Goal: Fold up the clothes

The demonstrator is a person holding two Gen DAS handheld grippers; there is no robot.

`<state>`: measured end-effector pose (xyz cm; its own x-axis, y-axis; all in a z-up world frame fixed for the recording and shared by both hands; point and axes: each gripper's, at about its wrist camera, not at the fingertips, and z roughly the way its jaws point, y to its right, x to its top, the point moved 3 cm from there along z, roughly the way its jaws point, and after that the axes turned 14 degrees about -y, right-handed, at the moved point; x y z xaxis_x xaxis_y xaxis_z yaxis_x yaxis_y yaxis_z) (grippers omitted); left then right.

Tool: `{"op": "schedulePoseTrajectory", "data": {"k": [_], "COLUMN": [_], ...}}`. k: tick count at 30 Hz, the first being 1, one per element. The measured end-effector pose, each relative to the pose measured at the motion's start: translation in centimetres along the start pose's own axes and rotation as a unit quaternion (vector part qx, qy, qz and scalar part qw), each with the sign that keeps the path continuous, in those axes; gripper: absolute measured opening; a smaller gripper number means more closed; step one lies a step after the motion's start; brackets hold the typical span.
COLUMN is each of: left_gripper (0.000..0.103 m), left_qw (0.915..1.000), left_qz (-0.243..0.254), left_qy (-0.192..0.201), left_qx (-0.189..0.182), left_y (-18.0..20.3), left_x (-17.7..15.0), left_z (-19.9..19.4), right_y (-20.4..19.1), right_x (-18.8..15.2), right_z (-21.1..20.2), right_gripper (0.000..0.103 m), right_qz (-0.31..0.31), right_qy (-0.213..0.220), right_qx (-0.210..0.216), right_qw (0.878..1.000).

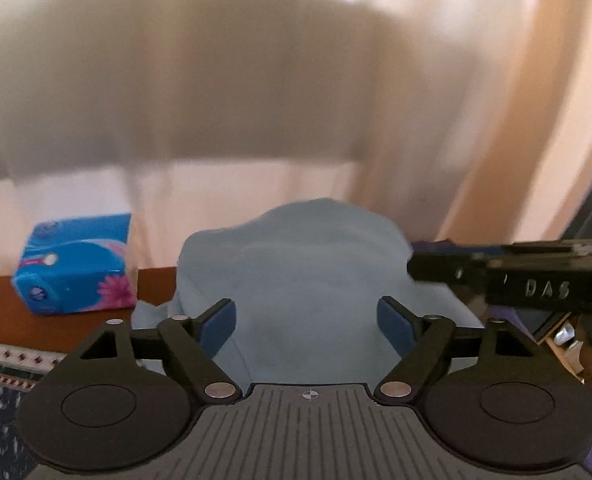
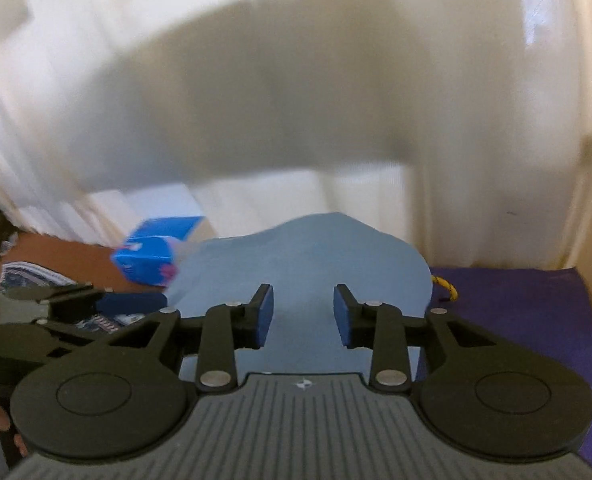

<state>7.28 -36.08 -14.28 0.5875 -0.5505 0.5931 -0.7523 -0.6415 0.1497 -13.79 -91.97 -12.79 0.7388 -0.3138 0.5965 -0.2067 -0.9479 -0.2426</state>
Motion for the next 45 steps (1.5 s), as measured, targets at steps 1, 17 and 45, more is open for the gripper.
{"op": "schedulePoseTrajectory", "data": {"k": [1,17,45], "left_gripper": [0.089,0.091,0.082], "left_qw": [1.0,0.999,0.9957], "left_qz": [0.009,-0.006,-0.066], "left_qy": [-0.001,0.028,-0.004], "left_qx": [0.002,0.033,0.064], "left_y": [0.3,-1.0,-1.0], "left_x": [-1.1,-7.6,-7.0], "left_z": [-0.1,-3.7,-6.0], "right_y": [-0.5,-2.3,-3.8], "right_x": [-1.2,-7.1,-8.9], "right_z": [-0.8,-4.5,-6.8], "right_gripper": [0.038,0.042,0.037], "right_qz": [-0.007,0.006,0.018], "right_qy": [0.0,0.022,0.024], "right_qx": [-0.004,-0.037,-0.044], "right_qw": [1.0,0.999,0.999]}}
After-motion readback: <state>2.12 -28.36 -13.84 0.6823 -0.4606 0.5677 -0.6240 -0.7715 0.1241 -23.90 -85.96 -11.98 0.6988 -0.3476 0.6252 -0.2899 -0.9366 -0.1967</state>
